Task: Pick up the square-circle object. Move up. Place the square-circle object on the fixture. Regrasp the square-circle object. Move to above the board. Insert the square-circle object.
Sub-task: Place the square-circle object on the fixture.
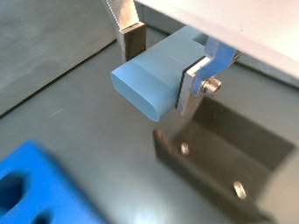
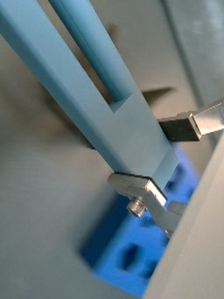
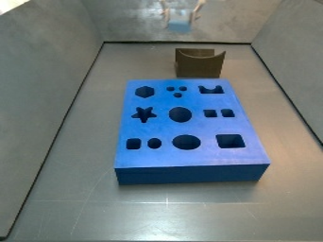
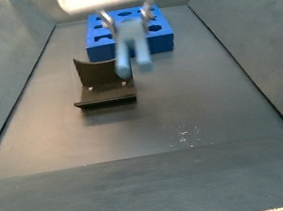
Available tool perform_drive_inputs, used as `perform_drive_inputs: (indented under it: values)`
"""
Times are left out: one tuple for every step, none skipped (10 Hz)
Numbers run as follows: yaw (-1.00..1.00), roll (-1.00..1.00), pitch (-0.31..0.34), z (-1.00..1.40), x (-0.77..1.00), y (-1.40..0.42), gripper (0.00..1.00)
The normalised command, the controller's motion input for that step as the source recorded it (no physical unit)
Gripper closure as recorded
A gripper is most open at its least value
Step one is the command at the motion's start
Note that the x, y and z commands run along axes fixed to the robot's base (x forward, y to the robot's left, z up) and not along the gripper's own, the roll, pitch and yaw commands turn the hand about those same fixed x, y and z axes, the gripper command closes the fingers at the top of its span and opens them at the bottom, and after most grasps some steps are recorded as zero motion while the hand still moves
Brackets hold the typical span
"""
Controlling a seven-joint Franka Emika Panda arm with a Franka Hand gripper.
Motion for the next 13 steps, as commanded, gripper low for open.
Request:
perform_drive_inputs:
  values:
    - [0.04, -1.0, -0.052, 0.75, 0.88, -0.36, 1.0]
    - [0.03, -1.0, -0.037, 0.48, 0.66, -0.18, 1.0]
    - [0.03, -1.0, -0.025, 0.27, 0.51, -0.1, 1.0]
    - [0.03, -1.0, -0.014, 0.07, 0.38, -0.04, 1.0]
    - [0.03, -1.0, 0.007, 0.02, 0.26, 0.0, 1.0]
    - [0.02, -1.0, 0.031, 0.03, 0.17, 0.02, 1.0]
    - [0.02, -1.0, 0.046, 0.02, 0.09, 0.03, 1.0]
    - [0.01, -1.0, 0.054, 0.0, 0.06, 0.03, 1.0]
    - [-0.01, -1.0, 0.068, 0.0, 0.06, 0.03, 1.0]
    - [-0.02, -1.0, 0.093, -0.01, 0.07, 0.04, 1.0]
    - [-0.05, -0.95, 0.133, -0.02, 0.08, 0.04, 1.0]
    - [-0.07, -0.77, 0.138, -0.02, 0.08, 0.05, 1.0]
    - [-0.09, -0.58, 0.131, -0.02, 0.08, 0.05, 1.0]
